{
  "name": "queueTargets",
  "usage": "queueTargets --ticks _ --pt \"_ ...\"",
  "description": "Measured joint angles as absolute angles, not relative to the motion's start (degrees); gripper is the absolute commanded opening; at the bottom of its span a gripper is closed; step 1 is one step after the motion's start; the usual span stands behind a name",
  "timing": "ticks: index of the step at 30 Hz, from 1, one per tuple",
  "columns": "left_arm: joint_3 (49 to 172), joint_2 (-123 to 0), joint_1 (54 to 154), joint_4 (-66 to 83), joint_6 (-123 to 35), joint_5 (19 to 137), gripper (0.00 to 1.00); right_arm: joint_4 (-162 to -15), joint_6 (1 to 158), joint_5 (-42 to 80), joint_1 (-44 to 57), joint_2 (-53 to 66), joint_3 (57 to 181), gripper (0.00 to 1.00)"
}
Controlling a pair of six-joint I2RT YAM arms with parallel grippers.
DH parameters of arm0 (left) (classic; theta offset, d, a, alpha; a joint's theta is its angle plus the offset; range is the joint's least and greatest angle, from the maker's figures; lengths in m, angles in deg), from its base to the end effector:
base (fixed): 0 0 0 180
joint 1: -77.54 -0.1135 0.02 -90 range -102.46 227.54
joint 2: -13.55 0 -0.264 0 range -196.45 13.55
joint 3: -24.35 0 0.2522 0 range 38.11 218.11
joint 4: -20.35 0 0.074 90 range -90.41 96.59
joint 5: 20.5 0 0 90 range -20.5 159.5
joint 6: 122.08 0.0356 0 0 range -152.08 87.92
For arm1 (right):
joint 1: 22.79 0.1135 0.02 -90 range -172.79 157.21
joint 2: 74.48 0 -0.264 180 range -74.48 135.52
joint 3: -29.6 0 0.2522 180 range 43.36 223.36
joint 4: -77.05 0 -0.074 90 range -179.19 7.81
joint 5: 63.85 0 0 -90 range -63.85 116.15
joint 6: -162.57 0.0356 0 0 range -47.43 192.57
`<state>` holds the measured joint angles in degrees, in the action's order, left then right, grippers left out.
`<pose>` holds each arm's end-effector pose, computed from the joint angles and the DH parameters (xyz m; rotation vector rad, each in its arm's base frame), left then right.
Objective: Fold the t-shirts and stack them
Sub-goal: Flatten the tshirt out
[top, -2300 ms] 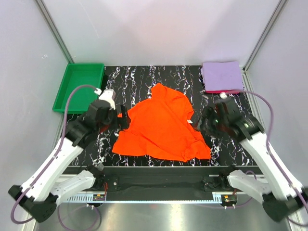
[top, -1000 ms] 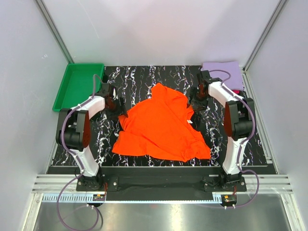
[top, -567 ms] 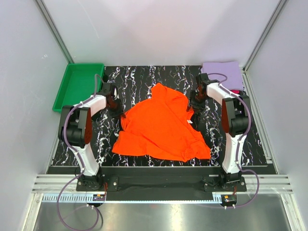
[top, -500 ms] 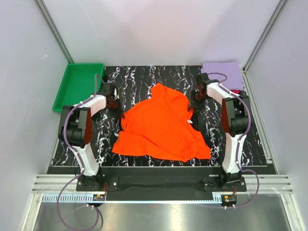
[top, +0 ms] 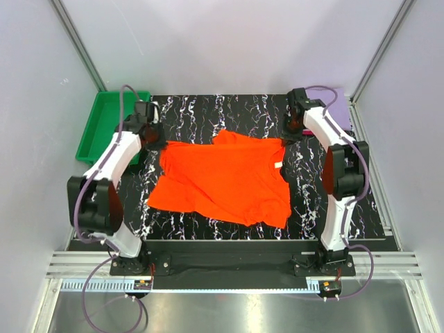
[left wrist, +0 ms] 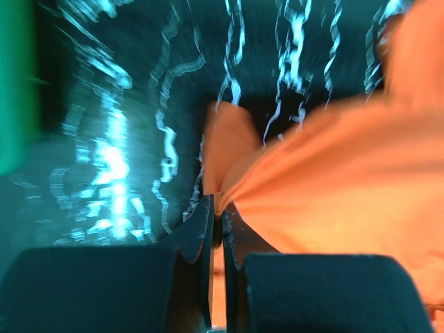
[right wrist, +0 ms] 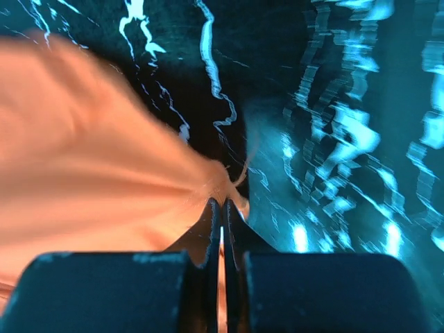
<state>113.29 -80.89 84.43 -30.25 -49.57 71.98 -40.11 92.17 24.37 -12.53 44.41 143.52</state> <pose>0.3499 -0.0438 0.2616 -0.2200 2.5541 -0.2192 0.4329 0.0795 0.2213 0.2171 2.7611 0.1815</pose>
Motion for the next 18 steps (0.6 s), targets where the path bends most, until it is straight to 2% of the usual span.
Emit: queueTargets --ticks 3,4,5,6,7,8,9,10,11,14,18 --pt "114.6 -76.0 84.4 -31.3 -48.4 69.4 0.03 -37.1 91.8 27.1 -12.5 40.3 145.0 0.0" --pt "114.9 -74.7 84.5 -31.3 -48.3 68.8 0.11 -36.8 91.8 27.5 -12.5 38.9 145.1 0.0" --pt "115.3 -73.8 84.5 -31.4 -48.2 68.4 0.25 -36.4 91.6 28.1 -12.5 37.1 145.5 0.05" --pt "115.9 -73.4 84.5 -31.5 -48.0 67.7 0.3 -36.0 91.4 28.5 -12.5 36.1 146.4 0.17" --pt "116.8 -73.6 84.6 -31.8 -48.0 66.8 0.51 -35.3 91.1 29.1 -12.5 35.7 148.5 0.32" --pt "117.9 -74.1 84.6 -32.2 -48.0 66.0 0.67 -35.2 90.6 29.8 -12.5 35.9 150.9 0.44" --pt "119.7 -75.4 84.5 -33.4 -47.9 64.8 0.78 -34.4 90.2 30.4 -12.7 36.9 154.3 0.6" --pt "122.0 -77.1 84.4 -34.6 -48.0 63.7 0.89 -32.9 89.9 30.9 -12.8 38.6 158.2 0.64" --pt "124.3 -79.1 84.4 -35.3 -48.2 62.5 0.92 -31.8 89.5 31.5 -13.0 41.3 164.0 0.67" --pt "129.6 -84.1 84.4 -37.3 -48.8 59.1 0.93 -28.9 89.4 32.1 -13.2 47.4 173.6 0.72" --pt "126.2 -82.2 84.3 -38.6 -49.2 57.5 0.91 -27.7 90.0 31.0 -13.0 45.1 164.0 0.71"
